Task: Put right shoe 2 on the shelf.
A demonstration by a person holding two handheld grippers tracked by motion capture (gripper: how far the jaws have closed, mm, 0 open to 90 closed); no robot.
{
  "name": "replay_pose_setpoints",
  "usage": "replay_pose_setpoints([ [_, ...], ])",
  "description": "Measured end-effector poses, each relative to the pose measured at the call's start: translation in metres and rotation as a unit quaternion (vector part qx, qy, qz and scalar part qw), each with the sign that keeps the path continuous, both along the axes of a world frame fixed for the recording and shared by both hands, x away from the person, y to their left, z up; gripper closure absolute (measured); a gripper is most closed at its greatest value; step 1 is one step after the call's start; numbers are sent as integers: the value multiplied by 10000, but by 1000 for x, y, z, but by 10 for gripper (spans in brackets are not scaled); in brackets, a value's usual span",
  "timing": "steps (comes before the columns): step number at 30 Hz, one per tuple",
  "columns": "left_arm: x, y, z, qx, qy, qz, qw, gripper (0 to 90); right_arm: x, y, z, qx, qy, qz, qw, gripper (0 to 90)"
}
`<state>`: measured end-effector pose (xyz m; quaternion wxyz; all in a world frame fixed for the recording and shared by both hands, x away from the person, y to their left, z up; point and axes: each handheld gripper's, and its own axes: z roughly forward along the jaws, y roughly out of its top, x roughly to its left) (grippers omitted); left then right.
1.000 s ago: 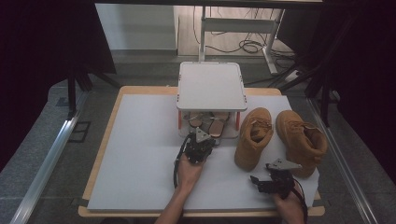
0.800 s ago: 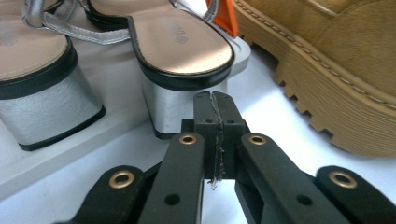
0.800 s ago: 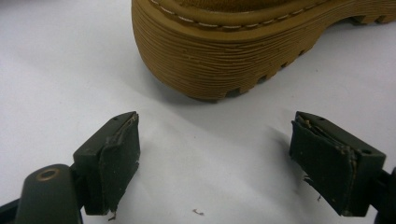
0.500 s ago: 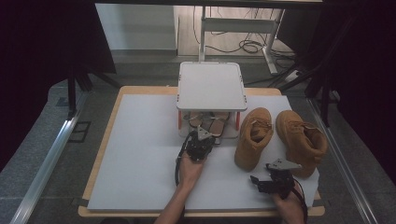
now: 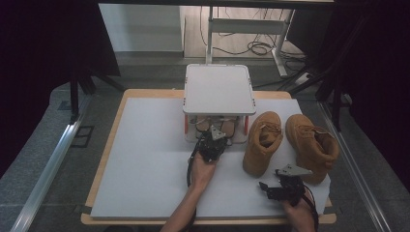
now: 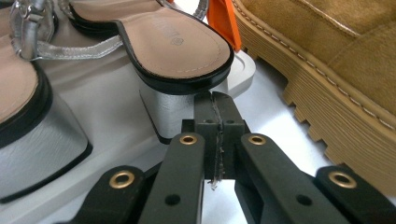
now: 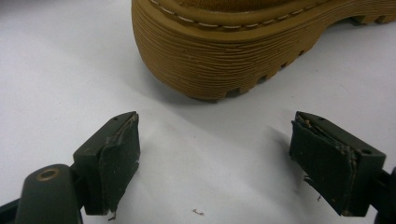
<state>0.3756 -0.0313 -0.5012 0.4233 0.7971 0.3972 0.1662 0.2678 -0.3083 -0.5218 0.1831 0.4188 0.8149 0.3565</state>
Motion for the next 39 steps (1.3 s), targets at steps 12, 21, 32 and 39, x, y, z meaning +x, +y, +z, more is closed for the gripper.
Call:
replay_pose_setpoints([
  [12,13,-6,0,38,-34,114,9999,898,0,0,0,2,0,1,10000,160],
  [21,22,-6,-1,15,-20,171,9999,898,0,0,0,3,1,2,10000,160],
  [32,25,-10,-2,-59,-11,253,9997,897,0,0,0,2,2,3,10000,160],
  [39,23,-6,0,-86,-16,282,9996,895,0,0,0,2,0,2,10000,160],
])
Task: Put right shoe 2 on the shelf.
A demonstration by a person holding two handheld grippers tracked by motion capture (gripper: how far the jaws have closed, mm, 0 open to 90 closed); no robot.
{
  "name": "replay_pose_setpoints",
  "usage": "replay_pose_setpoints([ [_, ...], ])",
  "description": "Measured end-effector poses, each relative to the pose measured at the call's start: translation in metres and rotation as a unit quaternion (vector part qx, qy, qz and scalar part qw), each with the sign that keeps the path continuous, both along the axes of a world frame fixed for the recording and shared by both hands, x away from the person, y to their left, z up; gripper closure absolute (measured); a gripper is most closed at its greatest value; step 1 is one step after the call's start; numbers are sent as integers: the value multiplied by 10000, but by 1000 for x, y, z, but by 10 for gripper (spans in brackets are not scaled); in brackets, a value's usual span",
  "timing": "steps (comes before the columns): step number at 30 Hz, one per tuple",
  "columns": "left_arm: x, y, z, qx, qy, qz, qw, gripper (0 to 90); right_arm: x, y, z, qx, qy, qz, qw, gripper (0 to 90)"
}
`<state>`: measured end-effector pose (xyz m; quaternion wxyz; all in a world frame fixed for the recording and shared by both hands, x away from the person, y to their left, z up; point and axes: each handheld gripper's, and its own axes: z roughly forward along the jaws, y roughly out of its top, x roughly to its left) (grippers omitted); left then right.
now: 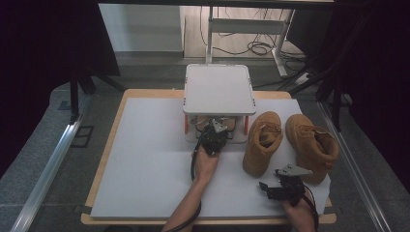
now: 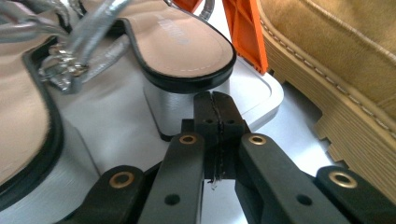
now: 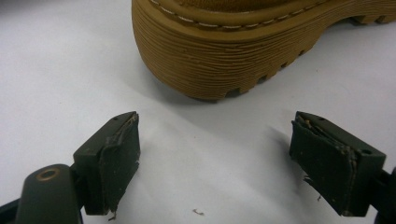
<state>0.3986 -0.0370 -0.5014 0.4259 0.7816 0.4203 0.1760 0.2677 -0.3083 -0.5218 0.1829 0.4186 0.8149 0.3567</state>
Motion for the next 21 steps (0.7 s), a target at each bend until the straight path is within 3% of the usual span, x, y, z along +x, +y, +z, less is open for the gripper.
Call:
replay_pose_setpoints([
  [4,-5,11,2,-149,18,102,9998,895,0,0,0,0,1,2,10000,160],
  [15,-16,39,5,-124,11,236,9996,895,0,0,0,-3,-1,0,10000,160],
  [21,-21,61,3,-65,64,441,9990,895,0,0,0,-3,1,0,10000,160],
])
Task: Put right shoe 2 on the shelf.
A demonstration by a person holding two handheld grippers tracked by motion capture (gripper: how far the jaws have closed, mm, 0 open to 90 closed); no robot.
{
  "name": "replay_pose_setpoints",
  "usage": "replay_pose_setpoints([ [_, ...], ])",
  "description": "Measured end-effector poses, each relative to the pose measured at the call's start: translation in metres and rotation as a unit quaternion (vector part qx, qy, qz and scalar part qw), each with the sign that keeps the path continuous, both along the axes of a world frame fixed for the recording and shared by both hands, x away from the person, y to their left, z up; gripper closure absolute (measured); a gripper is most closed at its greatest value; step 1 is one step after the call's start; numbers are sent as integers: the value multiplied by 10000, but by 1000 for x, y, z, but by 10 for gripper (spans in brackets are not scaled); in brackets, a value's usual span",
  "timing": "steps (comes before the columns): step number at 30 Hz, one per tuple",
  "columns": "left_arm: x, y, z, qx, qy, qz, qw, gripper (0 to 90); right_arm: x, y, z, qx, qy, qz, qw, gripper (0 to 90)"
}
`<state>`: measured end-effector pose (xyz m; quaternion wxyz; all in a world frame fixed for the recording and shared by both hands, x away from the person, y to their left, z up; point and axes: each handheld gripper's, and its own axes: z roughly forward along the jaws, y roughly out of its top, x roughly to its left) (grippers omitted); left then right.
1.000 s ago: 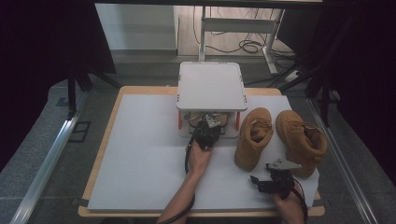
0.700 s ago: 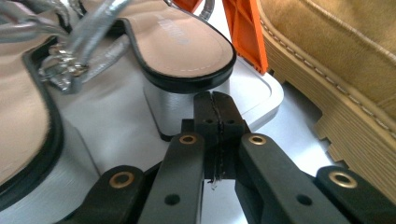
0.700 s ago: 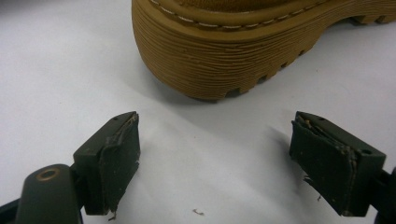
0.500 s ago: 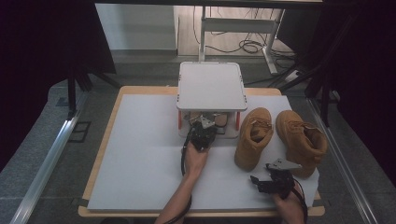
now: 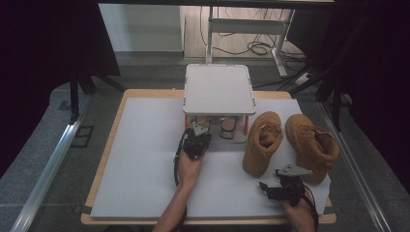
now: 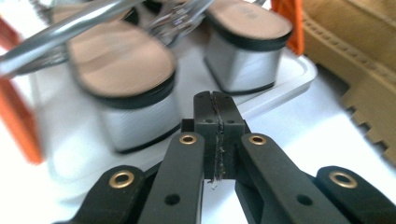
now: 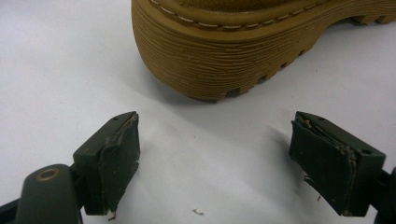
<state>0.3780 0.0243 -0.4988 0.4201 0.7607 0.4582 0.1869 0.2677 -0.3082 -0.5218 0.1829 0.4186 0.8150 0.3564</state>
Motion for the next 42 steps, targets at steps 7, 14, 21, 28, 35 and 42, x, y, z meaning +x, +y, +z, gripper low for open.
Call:
replay_pose_setpoints([
  [7,3,26,-4,103,38,327,9994,895,0,0,0,-1,0,1,10000,160],
  [14,15,32,-11,153,149,537,9983,894,0,0,0,1,0,0,10000,160],
  [21,21,26,-12,170,199,577,9980,895,0,0,0,3,0,1,10000,160],
  [28,21,15,-12,174,182,526,9983,895,0,0,0,3,0,2,10000,160],
  [35,20,7,-12,198,169,466,9986,896,0,0,0,6,0,-1,10000,160],
  [42,19,11,-8,200,159,377,9990,815,0,0,0,6,-2,-1,10000,160],
])
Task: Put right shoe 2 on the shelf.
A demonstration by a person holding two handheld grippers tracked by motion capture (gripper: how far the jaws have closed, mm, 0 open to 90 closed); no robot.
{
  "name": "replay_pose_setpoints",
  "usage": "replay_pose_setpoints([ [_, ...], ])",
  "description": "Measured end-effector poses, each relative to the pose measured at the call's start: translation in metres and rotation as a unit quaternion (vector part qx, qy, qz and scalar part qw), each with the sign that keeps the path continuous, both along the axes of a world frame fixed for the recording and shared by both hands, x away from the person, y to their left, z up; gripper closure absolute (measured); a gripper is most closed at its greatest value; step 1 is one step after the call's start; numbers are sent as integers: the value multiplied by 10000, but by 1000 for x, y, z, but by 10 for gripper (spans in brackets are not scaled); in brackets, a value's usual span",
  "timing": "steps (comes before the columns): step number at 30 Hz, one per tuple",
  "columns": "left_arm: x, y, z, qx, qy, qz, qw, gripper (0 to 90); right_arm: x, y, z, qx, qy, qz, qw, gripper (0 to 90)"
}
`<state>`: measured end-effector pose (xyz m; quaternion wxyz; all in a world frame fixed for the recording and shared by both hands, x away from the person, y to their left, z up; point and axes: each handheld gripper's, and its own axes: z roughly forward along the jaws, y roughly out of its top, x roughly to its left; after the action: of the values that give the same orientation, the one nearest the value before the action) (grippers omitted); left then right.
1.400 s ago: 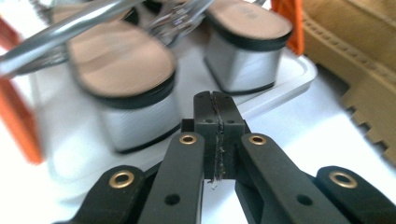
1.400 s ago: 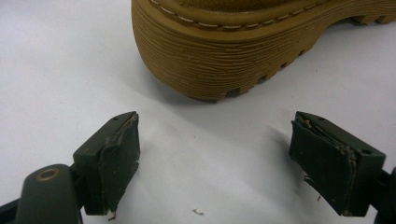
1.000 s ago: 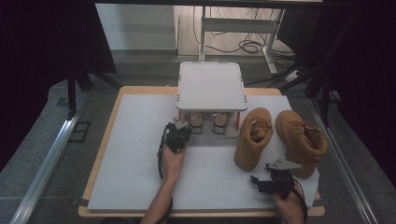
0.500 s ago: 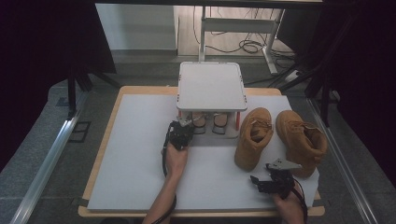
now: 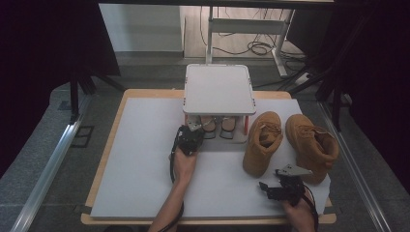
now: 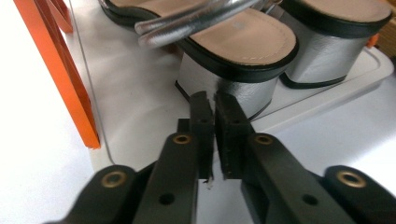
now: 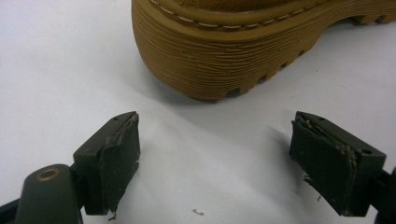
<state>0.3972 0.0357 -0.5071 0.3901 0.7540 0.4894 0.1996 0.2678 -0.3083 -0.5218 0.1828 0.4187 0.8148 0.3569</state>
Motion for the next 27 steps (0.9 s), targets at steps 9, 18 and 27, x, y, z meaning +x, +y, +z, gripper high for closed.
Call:
replay_pose_setpoints([
  [9,-11,7,12,55,-30,-198,9998,587,0,0,0,-2,5,-1,10000,160],
  [18,-25,25,16,130,73,-283,9995,373,0,0,0,-5,3,-2,10000,160],
  [27,-39,39,15,217,187,-323,9991,205,0,0,0,-9,2,-6,10000,160],
])
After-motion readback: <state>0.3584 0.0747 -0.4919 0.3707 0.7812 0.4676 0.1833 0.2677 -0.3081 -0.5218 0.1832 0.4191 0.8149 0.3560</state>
